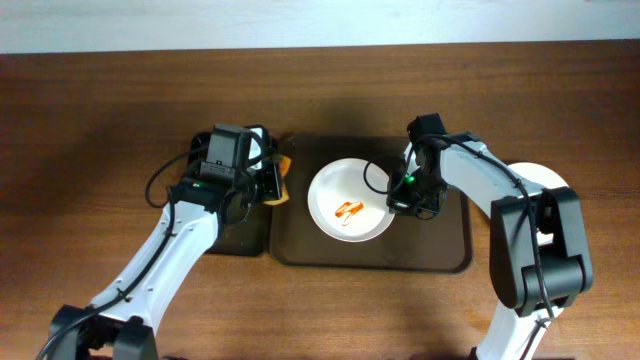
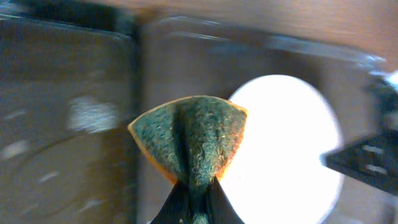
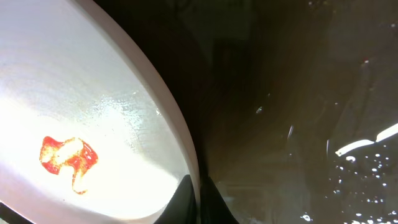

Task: Clean dirty plates on tray and stack at the side
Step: 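Scrub the last plate with the sponge in the left gripper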

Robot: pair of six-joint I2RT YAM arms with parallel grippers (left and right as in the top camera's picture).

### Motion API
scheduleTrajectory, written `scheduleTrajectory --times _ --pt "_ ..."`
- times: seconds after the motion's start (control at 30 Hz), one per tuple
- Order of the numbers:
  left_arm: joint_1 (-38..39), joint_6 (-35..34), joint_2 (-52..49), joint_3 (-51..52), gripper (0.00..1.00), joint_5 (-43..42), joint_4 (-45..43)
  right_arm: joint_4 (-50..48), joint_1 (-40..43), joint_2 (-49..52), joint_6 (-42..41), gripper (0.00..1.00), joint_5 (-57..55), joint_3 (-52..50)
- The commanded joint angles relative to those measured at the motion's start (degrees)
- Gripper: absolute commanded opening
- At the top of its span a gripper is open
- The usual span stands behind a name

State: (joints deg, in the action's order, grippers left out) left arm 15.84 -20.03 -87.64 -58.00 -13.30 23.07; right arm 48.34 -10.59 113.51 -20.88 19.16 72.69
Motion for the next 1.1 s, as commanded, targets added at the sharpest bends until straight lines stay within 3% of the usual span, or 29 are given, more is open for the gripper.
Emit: scheduleTrajectory --times 0.0,0.13,0.23,0.37,0.57,0.83,0.97,1.07 --pt "1.11 2.14 -4.59 -0.2 0.0 -18.6 -5.11 0.5 -0.33 -0.13 1.16 0.04 -1.88 -0.76" --pt "4.79 0.59 -12.9 -0.22 0.0 -28.04 -13.4 0.55 -0.33 -0.13 1.18 0.04 -1.86 -0.76" --pt "8.04 -4.7 -17.66 -0.22 0.0 -29.42 -21.24 0.55 -0.33 -0.11 1.16 0.04 -1.86 -0.76" --pt "11.39 -17.16 -21.99 -0.22 0.0 -27.15 -27.23 0.57 -0.33 -0.11 1.16 0.04 -1.86 -0.76" --pt "16.57 -20.52 -24.85 -0.22 0.0 -25.51 -32.94 0.83 -0.33 -0.11 1.18 0.04 -1.86 -0.76" --pt "18.47 -21.55 -25.94 -0.22 0.0 -7.98 -28.57 1.64 -0.33 -0.11 1.18 0.04 -1.86 -0.76" --pt "17.66 -21.44 -25.92 -0.22 0.0 4.46 -18.25 1.79 -0.33 -0.13 1.18 0.04 -1.86 -0.76" --pt "14.29 -13.64 -24.94 -0.22 0.0 5.66 -15.13 1.84 -0.33 -0.11 1.57 0.04 -1.84 -0.76"
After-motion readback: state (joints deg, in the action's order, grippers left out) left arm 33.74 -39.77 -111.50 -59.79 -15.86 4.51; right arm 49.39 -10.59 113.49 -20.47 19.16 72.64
